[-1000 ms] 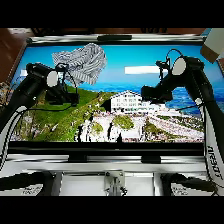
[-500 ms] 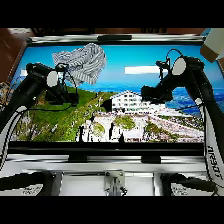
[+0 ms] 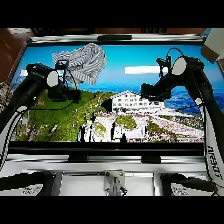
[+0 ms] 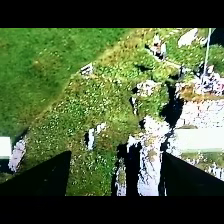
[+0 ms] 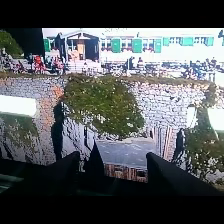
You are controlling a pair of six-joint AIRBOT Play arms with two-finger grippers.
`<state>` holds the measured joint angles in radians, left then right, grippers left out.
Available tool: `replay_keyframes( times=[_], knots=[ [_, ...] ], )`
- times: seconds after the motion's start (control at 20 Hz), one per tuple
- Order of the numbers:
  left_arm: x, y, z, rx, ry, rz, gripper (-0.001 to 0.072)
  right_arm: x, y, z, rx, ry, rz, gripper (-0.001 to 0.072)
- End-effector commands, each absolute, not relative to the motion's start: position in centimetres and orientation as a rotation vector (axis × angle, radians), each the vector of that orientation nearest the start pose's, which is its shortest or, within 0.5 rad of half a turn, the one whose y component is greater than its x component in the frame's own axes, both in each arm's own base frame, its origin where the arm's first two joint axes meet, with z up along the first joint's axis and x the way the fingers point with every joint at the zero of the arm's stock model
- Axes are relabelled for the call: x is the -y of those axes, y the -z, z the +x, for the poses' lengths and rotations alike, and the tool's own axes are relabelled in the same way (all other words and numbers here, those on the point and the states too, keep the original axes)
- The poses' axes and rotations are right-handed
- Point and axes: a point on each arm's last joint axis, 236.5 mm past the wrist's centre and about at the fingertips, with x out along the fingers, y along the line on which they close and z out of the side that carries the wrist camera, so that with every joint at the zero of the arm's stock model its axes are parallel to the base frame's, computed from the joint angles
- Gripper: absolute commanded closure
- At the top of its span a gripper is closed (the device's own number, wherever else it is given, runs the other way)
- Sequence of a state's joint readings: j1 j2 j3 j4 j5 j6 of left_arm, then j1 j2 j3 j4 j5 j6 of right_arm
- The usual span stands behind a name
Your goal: Fold the shirts.
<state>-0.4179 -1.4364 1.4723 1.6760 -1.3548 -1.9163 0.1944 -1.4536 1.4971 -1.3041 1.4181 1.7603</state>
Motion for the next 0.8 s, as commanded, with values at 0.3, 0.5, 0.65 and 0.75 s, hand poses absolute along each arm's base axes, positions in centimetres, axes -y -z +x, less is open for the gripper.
replay_keyframes(
  times=[0.3,0.5,0.65,0.75],
  knots=[
    [15.0,-6.5,52.1,-0.998,0.132,-0.009,0.0041,-14.0,-5.2,40.1,-1.357,-0.237,0.222,0.0162],
    [14.5,-0.3,57.1,-1.102,0.158,-0.348,0.0039,-14.1,-5.4,41.0,-1.316,-0.238,0.23,0.0162],
    [15.3,2.3,59.6,-1.084,0.219,-0.552,0.0039,-14.2,-5.6,41.7,-1.287,-0.238,0.236,0.0162],
    [15.4,3.2,61.0,-1.042,0.215,-0.603,0.004,-14.3,-5.7,41.8,-1.283,-0.239,0.237,0.0162]
  ],
)
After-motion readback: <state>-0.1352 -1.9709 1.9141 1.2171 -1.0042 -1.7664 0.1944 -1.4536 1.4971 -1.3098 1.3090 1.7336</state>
